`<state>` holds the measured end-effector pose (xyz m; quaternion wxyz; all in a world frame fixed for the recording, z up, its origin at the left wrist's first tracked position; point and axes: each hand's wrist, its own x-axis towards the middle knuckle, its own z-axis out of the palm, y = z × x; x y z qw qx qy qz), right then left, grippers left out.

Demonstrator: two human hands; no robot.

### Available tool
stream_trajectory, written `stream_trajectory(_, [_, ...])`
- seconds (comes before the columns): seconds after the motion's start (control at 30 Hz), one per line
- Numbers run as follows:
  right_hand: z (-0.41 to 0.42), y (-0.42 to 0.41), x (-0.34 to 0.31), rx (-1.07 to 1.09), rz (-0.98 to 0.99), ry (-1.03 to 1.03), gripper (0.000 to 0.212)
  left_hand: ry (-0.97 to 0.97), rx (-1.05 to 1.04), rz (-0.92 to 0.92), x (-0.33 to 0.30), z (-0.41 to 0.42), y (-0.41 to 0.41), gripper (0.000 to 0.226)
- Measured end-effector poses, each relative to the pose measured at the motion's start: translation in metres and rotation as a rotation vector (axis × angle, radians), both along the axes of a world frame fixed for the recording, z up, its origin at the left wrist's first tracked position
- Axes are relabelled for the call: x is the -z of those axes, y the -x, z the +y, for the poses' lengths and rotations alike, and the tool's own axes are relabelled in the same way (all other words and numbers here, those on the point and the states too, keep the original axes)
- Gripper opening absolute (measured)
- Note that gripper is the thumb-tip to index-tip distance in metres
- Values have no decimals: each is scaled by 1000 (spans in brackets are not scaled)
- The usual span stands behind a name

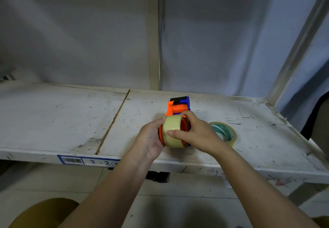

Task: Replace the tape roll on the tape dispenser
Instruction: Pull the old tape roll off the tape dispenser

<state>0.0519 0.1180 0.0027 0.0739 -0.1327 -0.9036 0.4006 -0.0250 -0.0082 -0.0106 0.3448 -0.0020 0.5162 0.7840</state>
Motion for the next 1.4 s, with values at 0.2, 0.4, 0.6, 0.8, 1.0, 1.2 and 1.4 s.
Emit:
stream_trajectory(0.2, [1,-4,2,-36,152,-78,62,84,-63,-13,-14,-3,1,29])
stream_trajectory(0.4, [2,-10,-5,-204,250,-381,80,231,-79,-49,-27,-11,9,21])
stream_trajectory(0.6, [-1,-11,-5,-294,331,-524,82,360,-162,18,-24,-18,26,30])
stream_trajectory(0.8, [-2,-9,-9,-56,341,8,82,319,-315,-56,-17,-24,31,22])
stream_trajectory(1.0, [7,9,-10,257,178,136,86,226,-423,-150,-11,-29,32,27])
stream_trajectory(1.2, [23,39,-2,533,-10,-150,84,181,-438,-178,-2,-34,40,20])
stream_trajectory(1.4, [36,82,11,443,-147,-371,78,151,-378,-181,17,-35,45,28])
